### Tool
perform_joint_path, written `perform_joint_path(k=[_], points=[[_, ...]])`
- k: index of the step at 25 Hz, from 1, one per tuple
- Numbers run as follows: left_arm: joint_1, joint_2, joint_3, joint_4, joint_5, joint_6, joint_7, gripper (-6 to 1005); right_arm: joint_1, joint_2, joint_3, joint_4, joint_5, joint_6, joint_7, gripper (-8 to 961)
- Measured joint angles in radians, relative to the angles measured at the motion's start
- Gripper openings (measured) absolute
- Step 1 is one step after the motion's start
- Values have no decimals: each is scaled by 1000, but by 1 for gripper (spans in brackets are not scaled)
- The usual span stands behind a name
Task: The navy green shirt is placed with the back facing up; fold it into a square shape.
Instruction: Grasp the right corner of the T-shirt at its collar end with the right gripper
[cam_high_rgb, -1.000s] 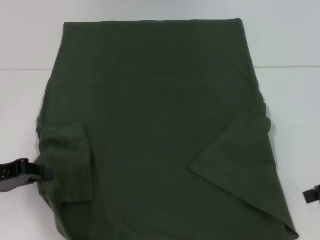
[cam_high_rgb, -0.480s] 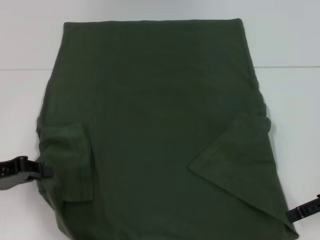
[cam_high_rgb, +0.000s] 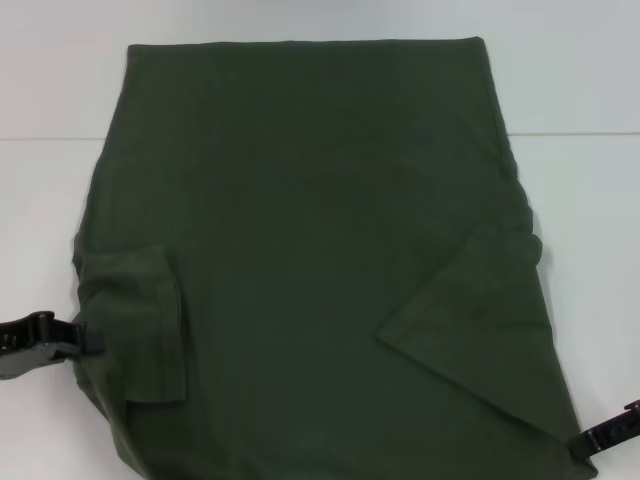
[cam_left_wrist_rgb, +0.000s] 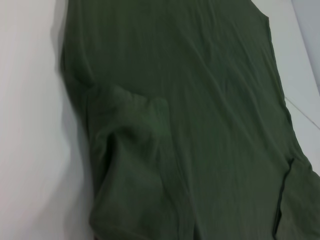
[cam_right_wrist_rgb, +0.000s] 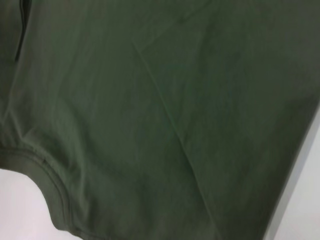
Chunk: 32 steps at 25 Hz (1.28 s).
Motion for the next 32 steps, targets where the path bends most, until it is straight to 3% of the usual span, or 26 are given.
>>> perform_joint_path(k=[25,32], points=[[3,-2,-1,0,-5,0,-2,6,26,25,-21,40,-7,26,-6,679],[-2,-1,-2,-6,-5,-3,-2,6,44,46,-17,41,-2,26,-24,649]])
